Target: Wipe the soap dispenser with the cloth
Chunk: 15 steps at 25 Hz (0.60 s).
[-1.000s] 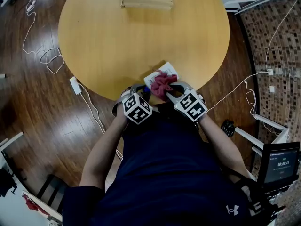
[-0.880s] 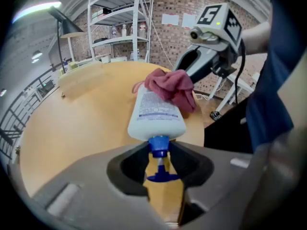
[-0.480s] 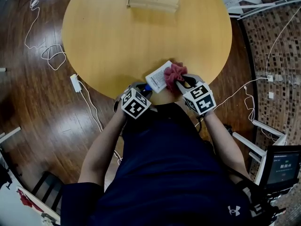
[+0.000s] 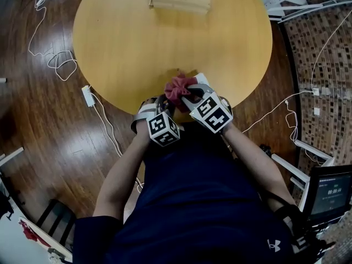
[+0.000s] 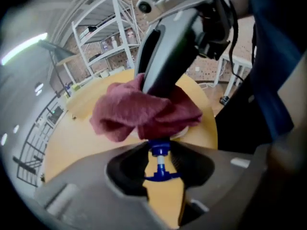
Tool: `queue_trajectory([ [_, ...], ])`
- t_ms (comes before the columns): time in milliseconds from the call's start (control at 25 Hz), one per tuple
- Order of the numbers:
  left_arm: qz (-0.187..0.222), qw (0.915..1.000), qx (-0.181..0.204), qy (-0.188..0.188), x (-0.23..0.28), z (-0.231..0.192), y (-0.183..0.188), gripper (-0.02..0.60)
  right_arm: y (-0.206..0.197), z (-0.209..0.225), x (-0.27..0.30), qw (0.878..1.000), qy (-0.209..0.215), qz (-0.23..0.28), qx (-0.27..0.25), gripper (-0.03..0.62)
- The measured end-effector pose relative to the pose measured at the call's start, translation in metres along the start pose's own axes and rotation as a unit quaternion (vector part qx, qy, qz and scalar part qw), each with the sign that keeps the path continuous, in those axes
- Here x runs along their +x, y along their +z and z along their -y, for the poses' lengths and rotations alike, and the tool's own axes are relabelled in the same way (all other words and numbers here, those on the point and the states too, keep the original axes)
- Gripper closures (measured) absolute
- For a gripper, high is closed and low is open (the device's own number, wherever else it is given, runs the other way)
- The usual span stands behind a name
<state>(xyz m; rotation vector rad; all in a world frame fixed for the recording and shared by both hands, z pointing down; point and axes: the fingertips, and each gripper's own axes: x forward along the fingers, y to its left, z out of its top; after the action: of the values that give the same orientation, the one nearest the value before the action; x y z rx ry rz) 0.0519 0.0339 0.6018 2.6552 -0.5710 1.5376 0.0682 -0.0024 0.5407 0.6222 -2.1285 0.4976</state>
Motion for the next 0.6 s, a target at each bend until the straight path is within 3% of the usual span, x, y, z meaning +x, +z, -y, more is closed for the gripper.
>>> queue_trajectory([
  [120,-0.006,0.9989,0.041,0.023,-0.005,-0.003,0.000,0.437,-0.021,0.035,-0.012,0.996,-0.020,0.018,0.090,0.508],
  [240,-0.007,0.9949,0.091,0.044,-0.012,-0.008,0.005,0.437,-0.042,0.078,-0.035,0.983,-0.075,0.011,0.169,0.510],
  [360,-0.012,0.9861,0.151,0.069,-0.018,-0.011,0.010,0.437,-0.035,0.097,-0.055,0.971,-0.113,0.019,0.211,0.510],
  [480,-0.026,0.9721,0.212,0.097,-0.024,-0.018,0.011,0.439,0.019,0.058,-0.048,0.978,-0.058,0.067,0.186,0.510],
  [600,-0.036,0.9648,0.238,0.105,-0.028,-0.018,0.013,0.437,0.049,0.004,-0.021,0.992,0.004,0.057,0.117,0.510],
])
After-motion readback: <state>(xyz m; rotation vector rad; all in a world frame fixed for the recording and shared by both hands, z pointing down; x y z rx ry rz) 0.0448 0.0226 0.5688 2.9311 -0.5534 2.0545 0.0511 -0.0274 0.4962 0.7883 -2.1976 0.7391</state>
